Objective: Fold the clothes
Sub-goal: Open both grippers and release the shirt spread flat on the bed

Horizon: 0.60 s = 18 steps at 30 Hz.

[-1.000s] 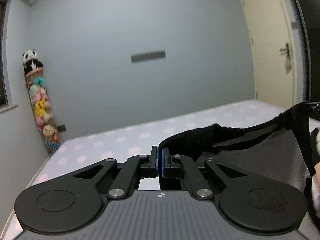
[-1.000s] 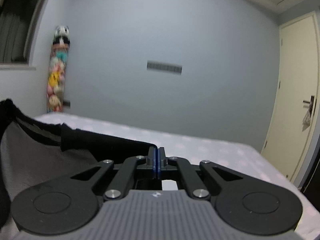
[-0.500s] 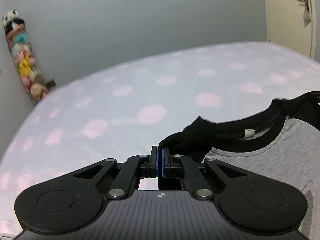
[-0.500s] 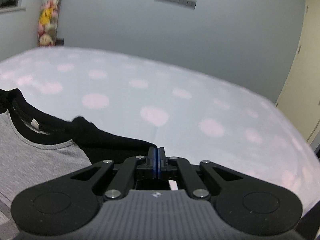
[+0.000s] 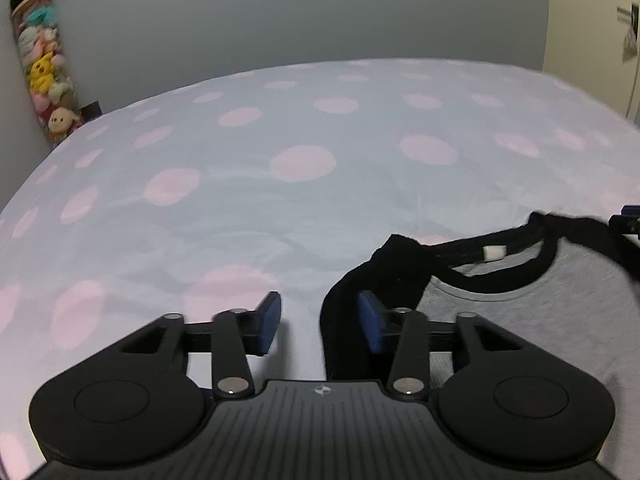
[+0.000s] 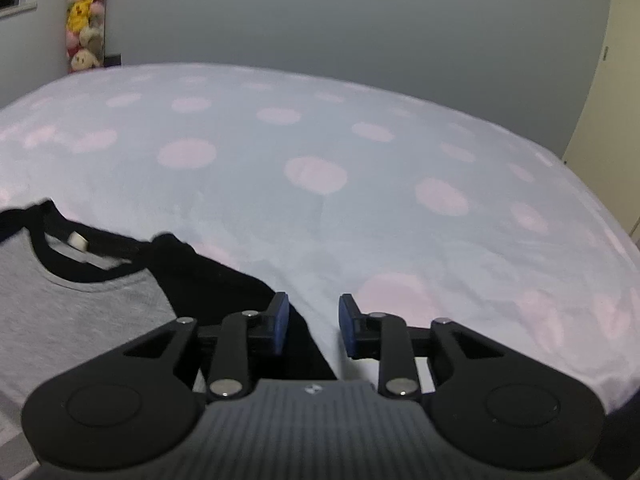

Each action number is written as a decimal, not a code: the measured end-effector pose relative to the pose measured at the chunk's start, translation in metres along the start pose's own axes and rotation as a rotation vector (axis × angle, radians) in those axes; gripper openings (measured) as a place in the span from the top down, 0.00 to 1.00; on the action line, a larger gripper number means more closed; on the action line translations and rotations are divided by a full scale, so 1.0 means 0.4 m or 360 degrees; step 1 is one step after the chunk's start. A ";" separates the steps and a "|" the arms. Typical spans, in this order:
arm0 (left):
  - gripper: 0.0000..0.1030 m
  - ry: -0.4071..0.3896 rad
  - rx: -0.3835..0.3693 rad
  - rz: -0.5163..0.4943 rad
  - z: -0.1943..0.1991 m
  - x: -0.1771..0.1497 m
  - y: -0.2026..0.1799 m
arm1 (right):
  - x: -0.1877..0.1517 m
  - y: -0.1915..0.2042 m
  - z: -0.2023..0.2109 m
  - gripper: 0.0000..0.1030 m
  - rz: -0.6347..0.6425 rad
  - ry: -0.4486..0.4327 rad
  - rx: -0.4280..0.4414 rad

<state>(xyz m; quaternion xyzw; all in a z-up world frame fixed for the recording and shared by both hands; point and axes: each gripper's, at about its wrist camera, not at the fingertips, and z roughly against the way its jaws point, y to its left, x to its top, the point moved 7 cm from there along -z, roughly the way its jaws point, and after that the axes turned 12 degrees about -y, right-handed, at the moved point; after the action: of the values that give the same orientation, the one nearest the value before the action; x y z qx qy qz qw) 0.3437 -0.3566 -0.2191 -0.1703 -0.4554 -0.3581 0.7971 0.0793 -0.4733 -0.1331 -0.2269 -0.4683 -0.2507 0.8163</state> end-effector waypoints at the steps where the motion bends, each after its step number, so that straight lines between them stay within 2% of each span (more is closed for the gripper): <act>1: 0.60 -0.0003 0.0000 0.0026 0.038 0.000 0.009 | 0.005 -0.005 0.028 0.70 -0.0014 -0.0012 0.0003; 6: 0.59 0.0084 -0.0007 0.0097 0.193 -0.038 0.031 | -0.039 0.007 0.190 0.70 -0.0146 0.0003 0.0091; 10: 0.59 0.0195 0.0053 0.0149 0.321 -0.109 0.021 | -0.096 0.040 0.337 0.70 -0.0241 0.0022 0.0179; 18: 0.59 0.0397 0.0055 0.0442 0.517 -0.287 -0.030 | -0.207 0.114 0.566 0.67 -0.0390 0.0023 0.0289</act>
<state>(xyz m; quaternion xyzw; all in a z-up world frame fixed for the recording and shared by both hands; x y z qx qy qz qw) 0.1725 -0.1935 -0.2082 -0.1719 -0.3312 -0.2551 0.8920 -0.0759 -0.2847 -0.1082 -0.0914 -0.5074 -0.3066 0.8002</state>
